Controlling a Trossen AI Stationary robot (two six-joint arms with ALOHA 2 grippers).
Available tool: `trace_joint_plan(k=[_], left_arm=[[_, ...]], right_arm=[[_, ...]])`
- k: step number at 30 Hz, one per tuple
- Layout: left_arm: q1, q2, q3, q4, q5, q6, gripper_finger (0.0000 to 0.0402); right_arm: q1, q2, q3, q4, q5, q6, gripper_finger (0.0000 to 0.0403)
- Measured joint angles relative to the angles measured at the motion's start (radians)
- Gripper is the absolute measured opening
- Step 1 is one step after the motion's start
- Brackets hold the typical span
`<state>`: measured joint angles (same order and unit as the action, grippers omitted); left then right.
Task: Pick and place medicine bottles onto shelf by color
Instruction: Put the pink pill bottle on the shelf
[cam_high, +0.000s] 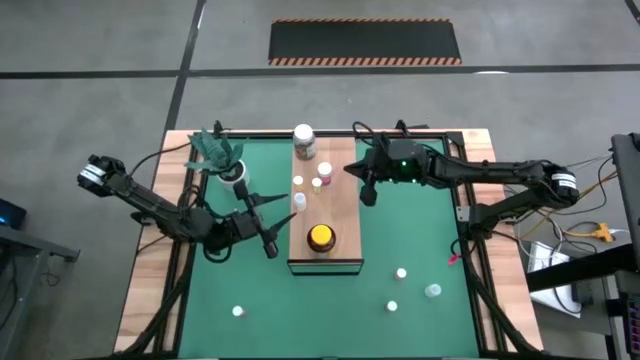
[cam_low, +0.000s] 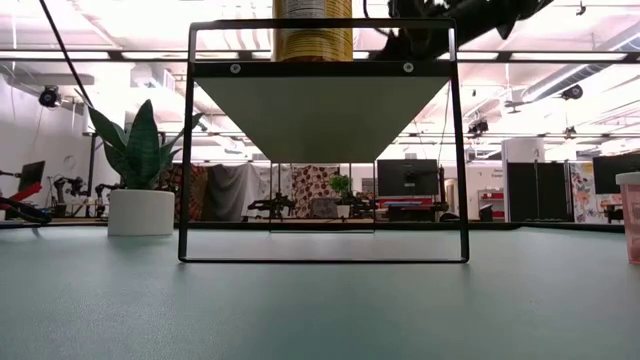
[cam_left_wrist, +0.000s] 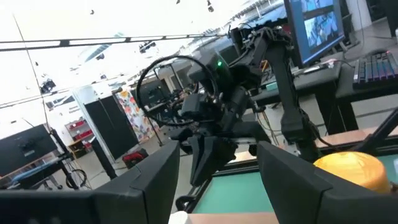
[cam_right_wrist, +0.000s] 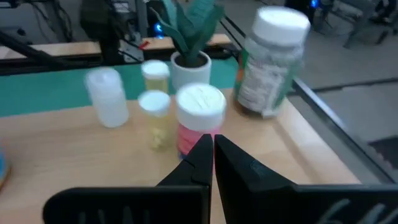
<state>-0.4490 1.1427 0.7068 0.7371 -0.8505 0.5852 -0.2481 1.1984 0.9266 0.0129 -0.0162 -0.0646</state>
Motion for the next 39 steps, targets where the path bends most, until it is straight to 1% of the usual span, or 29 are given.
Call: trace_joint_plan(k=[6, 11, 14, 19, 24, 26, 29, 34, 36, 39], left_arm=[[0.029, -0.001, 0.0, -0.016, 0.001, 0.002, 0.0199], [0.033, -0.001, 0.0, -0.023, 0.001, 0.005, 0.0199], [0.035, -0.001, 0.0, -0.022, 0.001, 0.005, 0.0199], [0.037, -0.001, 0.0, -0.022, 0.001, 0.006, 0.0199], [0.037, -0.013, 0.0, -0.02, 0.001, 0.004, 0.0199], [0.037, -0.013, 0.0, -0.02, 0.001, 0.004, 0.0199], [0.037, -0.014, 0.0, -0.02, 0.001, 0.003, 0.0199], [0.038, -0.014, 0.0, -0.02, 0.001, 0.002, 0.0199], [0.038, -0.014, 0.0, -0.02, 0.001, 0.002, 0.0199], [0.038, -0.014, 0.0, -0.02, 0.001, 0.002, 0.0199]], right_arm=[[-0.009, 0.076, -0.021, 0.04, 0.0, 0.018, 0.0009], [-0.008, 0.159, -0.021, 0.063, -0.015, 0.012, 0.0009], [-0.008, 0.187, -0.022, 0.07, -0.022, 0.011, 0.0009], [-0.008, 0.193, -0.021, 0.094, -0.021, 0.001, 0.0009], [-0.011, 0.195, -0.02, 0.185, -0.013, 0.001, 0.0009], [-0.013, 0.197, -0.019, 0.178, -0.013, 0.0, 0.0009], [-0.013, 0.197, -0.019, 0.148, -0.024, 0.001, 0.0009], [-0.012, 0.197, -0.019, 0.148, -0.071, 0.001, 0.0009], [-0.012, 0.197, -0.019, 0.161, -0.071, 0.001, 0.0009], [-0.017, 0.211, -0.019, 0.231, -0.071, -0.002, 0.0009]])
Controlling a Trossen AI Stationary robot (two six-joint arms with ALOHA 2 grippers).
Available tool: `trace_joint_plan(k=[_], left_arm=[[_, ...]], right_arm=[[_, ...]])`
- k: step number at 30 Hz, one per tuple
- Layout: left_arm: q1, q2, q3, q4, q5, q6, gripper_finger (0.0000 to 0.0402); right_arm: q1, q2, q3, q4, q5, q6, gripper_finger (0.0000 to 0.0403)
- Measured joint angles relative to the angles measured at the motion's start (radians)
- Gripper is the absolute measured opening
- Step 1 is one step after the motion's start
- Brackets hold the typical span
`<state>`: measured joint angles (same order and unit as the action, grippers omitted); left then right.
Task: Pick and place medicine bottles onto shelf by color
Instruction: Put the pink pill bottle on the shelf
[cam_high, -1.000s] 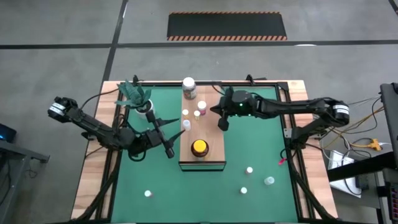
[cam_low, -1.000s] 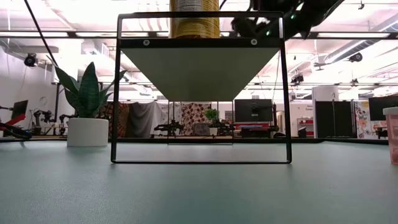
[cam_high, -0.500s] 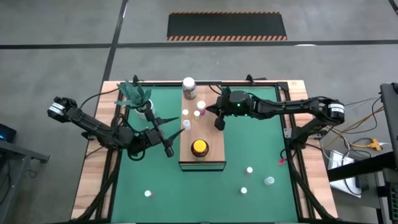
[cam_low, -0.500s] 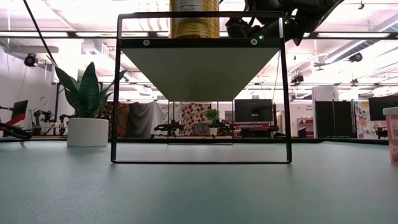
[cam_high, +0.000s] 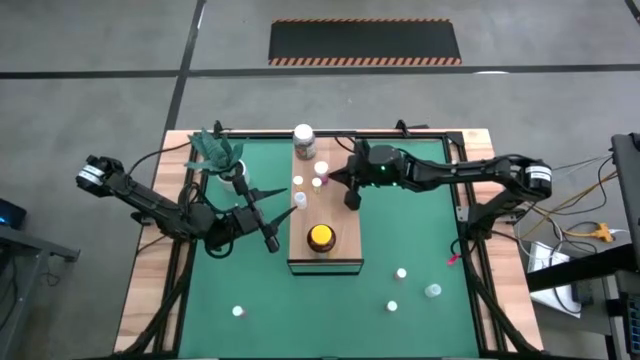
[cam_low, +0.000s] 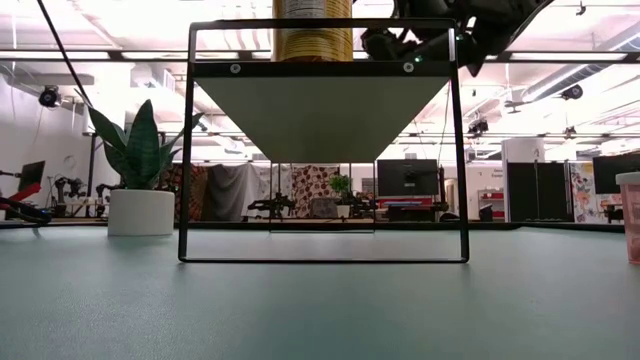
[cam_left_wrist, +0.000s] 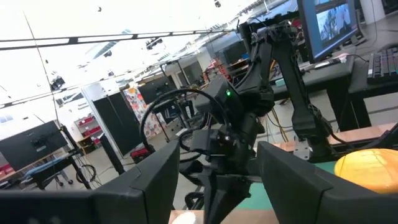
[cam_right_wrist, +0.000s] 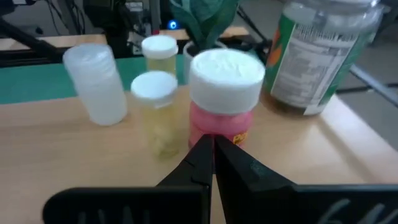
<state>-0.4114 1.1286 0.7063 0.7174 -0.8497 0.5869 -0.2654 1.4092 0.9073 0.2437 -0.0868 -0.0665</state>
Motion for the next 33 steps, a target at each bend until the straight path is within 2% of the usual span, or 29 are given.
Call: trace_joint_plan(k=[4, 9, 16, 24, 27, 33], left_arm=[[0.0, 0.0, 0.0, 0.001, 0.0, -0.003, 0.0199], [0.0, 0.0, 0.0, 0.006, 0.0, 0.002, 0.0199], [0.001, -0.022, 0.001, -0.003, -0.027, 0.075, 0.0199], [0.004, -0.045, 0.002, -0.082, -0.046, 0.075, 0.0199], [0.004, -0.049, 0.002, -0.083, -0.05, 0.075, 0.0199], [0.004, -0.052, 0.002, -0.136, -0.049, 0.075, 0.0199]], right_arm=[[-0.012, 0.032, 0.0, 0.075, 0.0, -0.022, 0.0009], [-0.029, 0.031, 0.0, 0.064, 0.0, -0.013, 0.0009], [-0.03, 0.042, 0.0, 0.125, -0.027, -0.022, 0.0009], [-0.03, 0.091, 0.037, 0.179, -0.027, -0.011, 0.0009], [-0.03, 0.121, 0.083, 0.134, -0.026, -0.019, 0.0009], [-0.037, 0.146, 0.207, -0.146, -0.018, -0.085, 0.0009]])
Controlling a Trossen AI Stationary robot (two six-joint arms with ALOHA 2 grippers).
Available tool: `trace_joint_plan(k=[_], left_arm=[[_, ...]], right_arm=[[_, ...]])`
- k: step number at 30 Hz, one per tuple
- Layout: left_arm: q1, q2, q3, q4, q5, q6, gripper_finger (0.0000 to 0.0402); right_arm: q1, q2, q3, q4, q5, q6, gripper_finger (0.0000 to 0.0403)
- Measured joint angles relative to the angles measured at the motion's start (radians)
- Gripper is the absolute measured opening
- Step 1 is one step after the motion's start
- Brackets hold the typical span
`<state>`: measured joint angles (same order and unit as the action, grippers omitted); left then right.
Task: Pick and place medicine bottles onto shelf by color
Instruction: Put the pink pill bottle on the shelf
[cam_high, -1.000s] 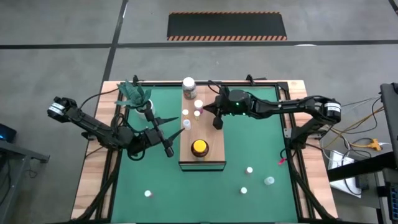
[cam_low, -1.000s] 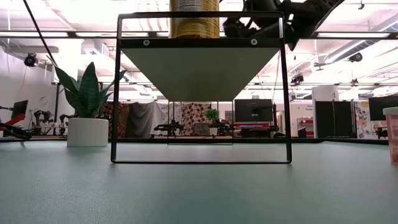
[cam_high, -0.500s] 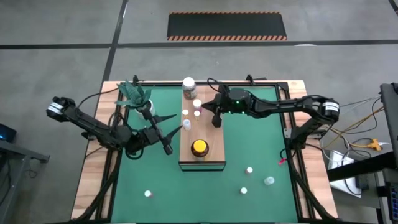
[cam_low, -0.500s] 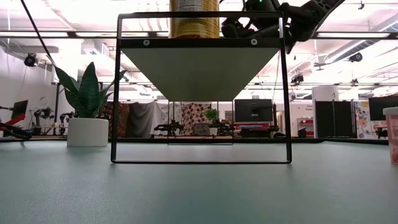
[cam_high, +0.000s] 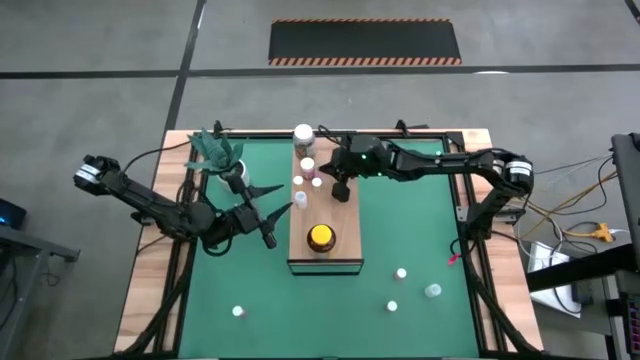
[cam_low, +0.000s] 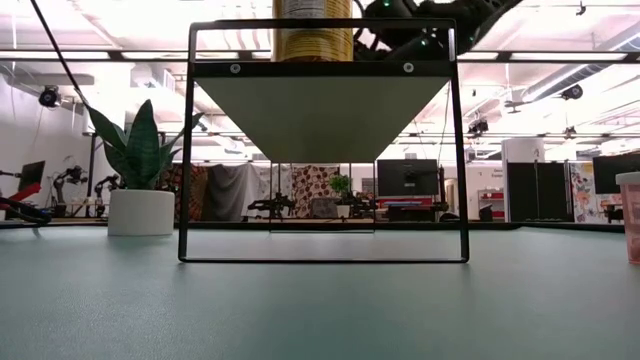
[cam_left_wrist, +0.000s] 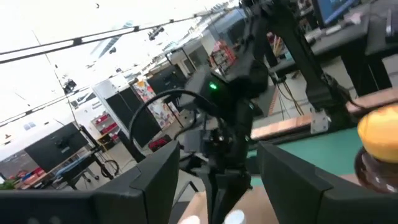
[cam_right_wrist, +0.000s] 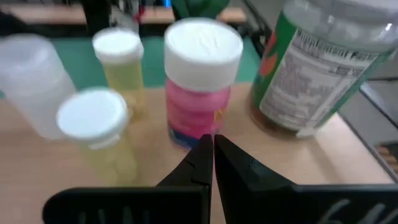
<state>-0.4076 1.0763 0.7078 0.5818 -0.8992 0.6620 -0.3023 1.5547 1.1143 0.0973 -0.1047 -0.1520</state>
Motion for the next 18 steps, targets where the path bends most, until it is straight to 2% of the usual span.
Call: trace_joint_plan(k=[6, 12, 18], left_arm=[[0.0, 0.001, -0.002, -0.023, 0.0, 0.0, 0.0199], [0.0, 0.0, -0.004, -0.05, 0.0, -0.001, 0.0199], [0.007, 0.002, -0.009, -0.05, 0.0, -0.002, 0.0199]], right_arm=[[-0.003, 0.005, 0.104, -0.195, -0.001, -0.109, 0.0009], [-0.021, 0.008, 0.149, -0.186, -0.009, -0.155, 0.0009], [-0.026, 0.036, 0.167, -0.122, -0.08, -0.139, 0.0009]])
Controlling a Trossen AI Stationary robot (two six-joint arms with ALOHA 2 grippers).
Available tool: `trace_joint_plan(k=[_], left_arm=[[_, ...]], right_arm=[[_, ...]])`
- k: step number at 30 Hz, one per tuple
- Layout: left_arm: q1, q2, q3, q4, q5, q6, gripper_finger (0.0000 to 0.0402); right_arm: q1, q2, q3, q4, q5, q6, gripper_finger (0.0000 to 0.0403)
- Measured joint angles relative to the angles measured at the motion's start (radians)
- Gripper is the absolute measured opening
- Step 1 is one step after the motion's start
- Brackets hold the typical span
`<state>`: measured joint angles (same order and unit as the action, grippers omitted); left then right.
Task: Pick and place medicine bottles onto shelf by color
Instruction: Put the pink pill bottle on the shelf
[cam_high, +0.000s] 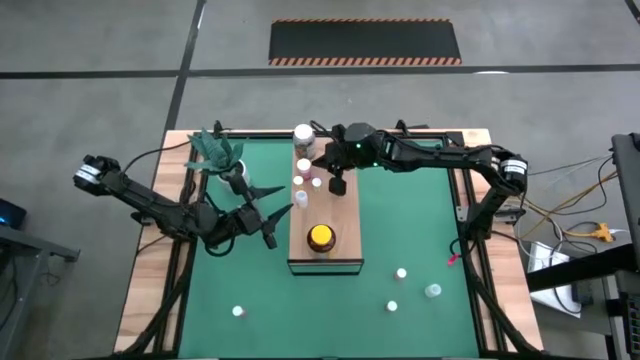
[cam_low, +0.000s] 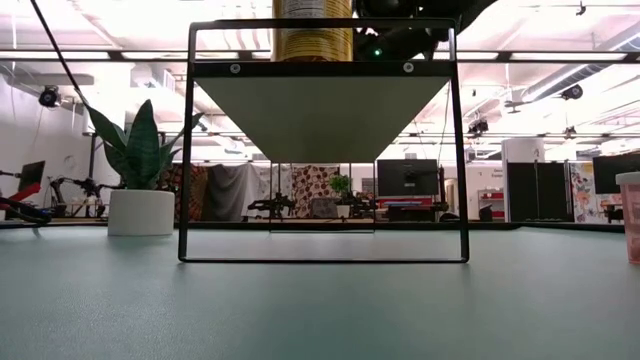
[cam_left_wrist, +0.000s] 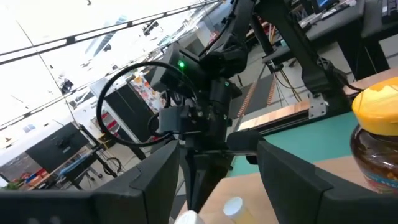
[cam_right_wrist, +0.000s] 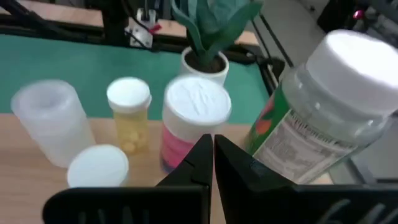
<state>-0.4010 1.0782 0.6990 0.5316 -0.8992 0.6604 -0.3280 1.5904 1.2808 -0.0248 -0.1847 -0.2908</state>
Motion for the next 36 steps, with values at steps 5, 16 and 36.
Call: trace_joint_plan(k=[5, 16, 36], left_arm=[[0.034, 0.0, -0.001, -0.001, 0.001, -0.035, 0.0199], [0.273, -0.058, 0.008, -0.191, 0.26, -0.176, 0.0198], [0.759, 0.052, 0.199, -0.602, 0.927, -0.346, 0.0014]], right_arm=[[-0.007, 0.009, 0.018, -0.011, 0.001, -0.001, 0.0009], [-0.011, -0.094, 0.045, -0.203, 0.03, -0.016, 0.0009], [-0.011, -0.156, 0.041, -0.295, 0.031, -0.017, 0.0009]])
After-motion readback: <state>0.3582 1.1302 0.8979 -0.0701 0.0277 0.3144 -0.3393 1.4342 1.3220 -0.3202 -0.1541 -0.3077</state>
